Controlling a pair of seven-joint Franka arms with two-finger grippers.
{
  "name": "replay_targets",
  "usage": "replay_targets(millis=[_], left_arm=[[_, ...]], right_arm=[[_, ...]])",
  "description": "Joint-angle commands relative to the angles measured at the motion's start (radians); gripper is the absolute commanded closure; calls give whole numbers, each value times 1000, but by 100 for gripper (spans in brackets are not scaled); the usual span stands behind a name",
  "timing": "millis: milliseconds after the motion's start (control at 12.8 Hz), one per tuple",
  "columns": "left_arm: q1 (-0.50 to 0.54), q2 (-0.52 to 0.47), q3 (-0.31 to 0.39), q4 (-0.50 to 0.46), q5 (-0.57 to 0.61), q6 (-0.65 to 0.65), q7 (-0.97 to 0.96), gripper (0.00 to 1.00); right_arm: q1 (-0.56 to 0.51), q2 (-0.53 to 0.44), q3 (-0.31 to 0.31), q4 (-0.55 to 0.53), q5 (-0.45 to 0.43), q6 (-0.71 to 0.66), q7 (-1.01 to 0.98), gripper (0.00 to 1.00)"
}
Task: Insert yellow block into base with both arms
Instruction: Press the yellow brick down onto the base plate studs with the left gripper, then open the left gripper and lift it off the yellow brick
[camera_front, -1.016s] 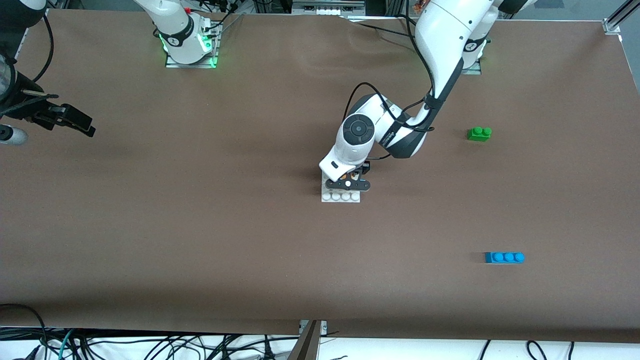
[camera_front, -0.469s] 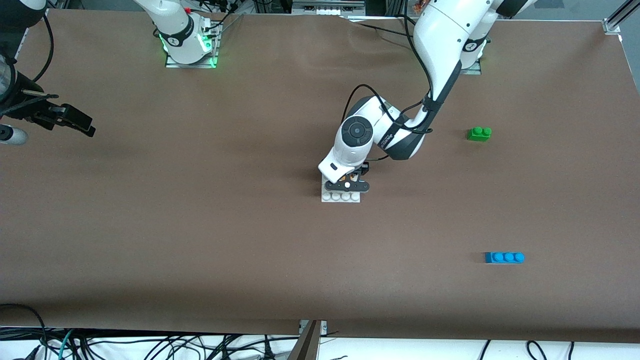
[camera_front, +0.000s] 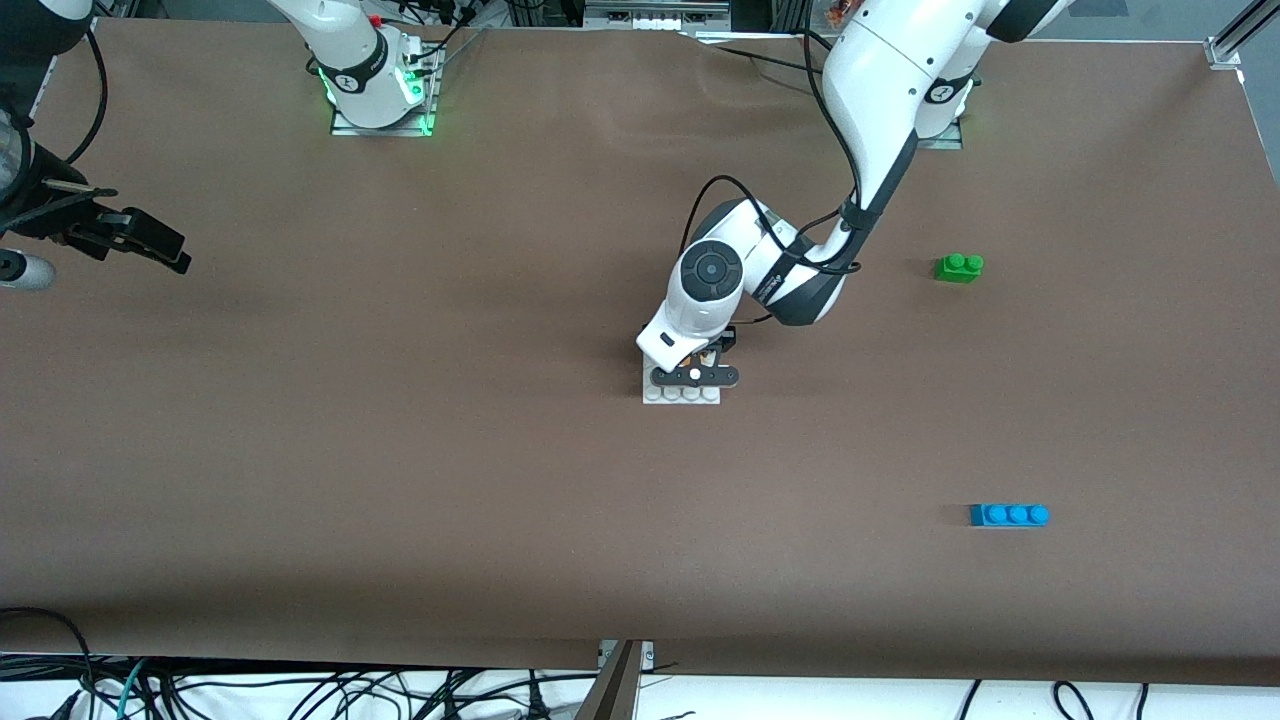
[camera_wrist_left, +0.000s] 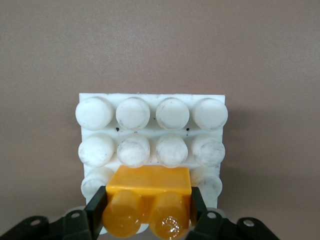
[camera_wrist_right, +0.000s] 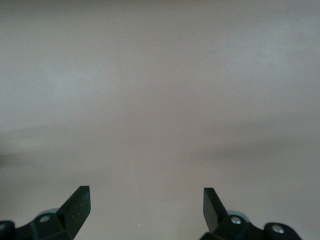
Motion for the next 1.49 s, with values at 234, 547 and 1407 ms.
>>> replay_targets(millis=[234,547,1407], left_arm=[[-15,-24,8,32,-12,-23,-21,0],[31,-122,8,4,-10,-90,-11,0],[328,-611,7,-149,-13,-470,368,0]], right_arm=[[-12,-11,10,-7,7,-6,-8,0],[-12,-11,10,-7,7,-6,-8,0],[-12,-11,10,-7,7,-6,-8,0]])
